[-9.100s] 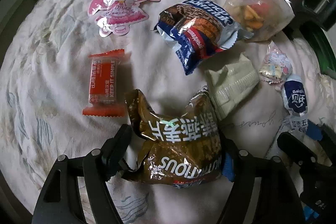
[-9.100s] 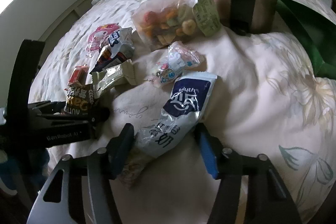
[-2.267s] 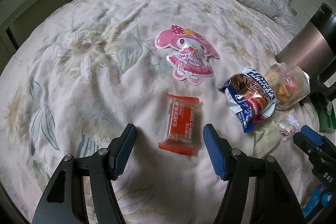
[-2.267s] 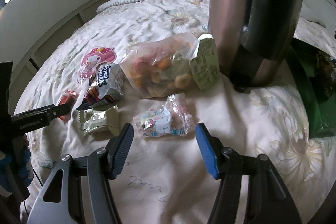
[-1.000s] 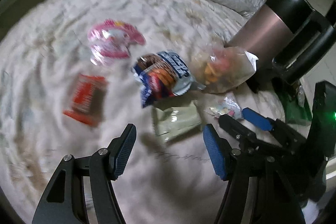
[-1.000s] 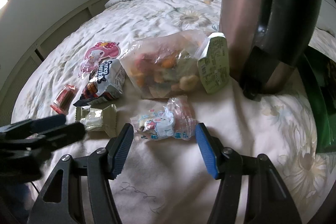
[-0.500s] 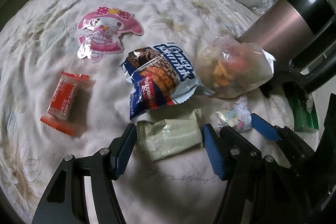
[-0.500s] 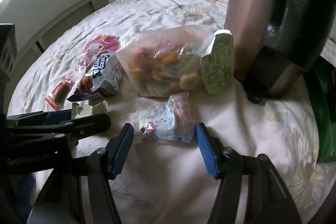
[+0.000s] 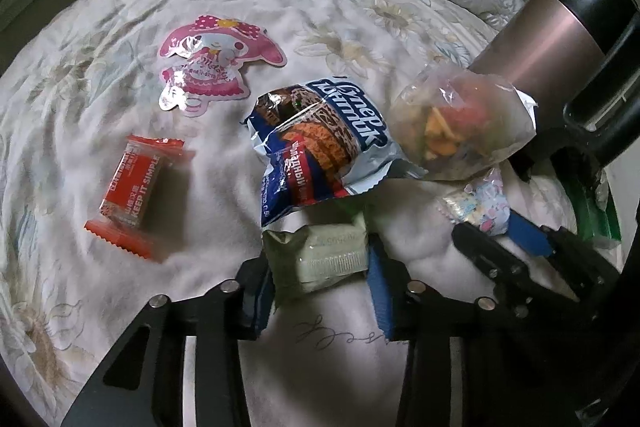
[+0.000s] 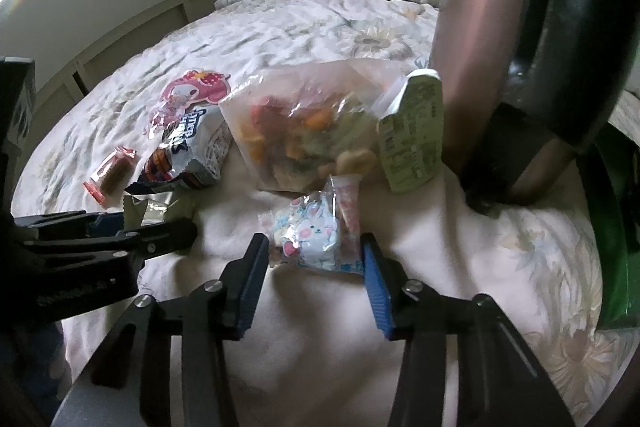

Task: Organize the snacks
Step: 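Grasp the pale green packet with the left tool while the right tool grasps the clear candy bag, then carry both packets over the green tray and open both tools to release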

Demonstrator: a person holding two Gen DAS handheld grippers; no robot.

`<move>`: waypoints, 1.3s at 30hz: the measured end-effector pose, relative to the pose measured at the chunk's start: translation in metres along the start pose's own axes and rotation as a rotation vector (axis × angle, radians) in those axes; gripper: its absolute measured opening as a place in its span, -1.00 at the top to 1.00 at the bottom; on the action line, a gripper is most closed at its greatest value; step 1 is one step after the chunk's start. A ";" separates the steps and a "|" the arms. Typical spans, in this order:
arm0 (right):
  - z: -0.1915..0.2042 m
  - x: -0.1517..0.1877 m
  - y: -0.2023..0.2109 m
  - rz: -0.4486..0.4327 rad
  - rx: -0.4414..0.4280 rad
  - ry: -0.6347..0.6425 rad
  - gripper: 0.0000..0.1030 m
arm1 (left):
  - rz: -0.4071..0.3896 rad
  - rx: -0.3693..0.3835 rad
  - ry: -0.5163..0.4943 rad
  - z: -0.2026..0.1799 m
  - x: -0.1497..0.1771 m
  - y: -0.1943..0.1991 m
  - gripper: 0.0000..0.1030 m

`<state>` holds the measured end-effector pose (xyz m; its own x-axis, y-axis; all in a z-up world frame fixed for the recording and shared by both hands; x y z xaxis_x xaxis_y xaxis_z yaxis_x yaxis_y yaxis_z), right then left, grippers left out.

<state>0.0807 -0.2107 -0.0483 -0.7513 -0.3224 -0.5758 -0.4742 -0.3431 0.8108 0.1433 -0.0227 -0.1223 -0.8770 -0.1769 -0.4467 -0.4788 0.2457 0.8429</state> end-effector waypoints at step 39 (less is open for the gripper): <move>-0.036 0.027 0.074 -0.066 -0.044 -0.159 0.51 | -0.069 0.007 -0.115 -0.045 0.008 0.051 0.39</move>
<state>0.0419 -0.2768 -0.0077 -0.7840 -0.1557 -0.6009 -0.5069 -0.3982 0.7645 0.1139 -0.0542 -0.0691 -0.8403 -0.0837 -0.5356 -0.5385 0.2432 0.8068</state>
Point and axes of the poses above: each gripper's, at about its wrist camera, not at the fingertips, and y roughly against the way its jaws point, z to its left, x to its underside, the point moved 8 cm from there along -y, roughly the way its jaws point, and after that the axes turned 6 degrees about x, right-handed, at the moved point
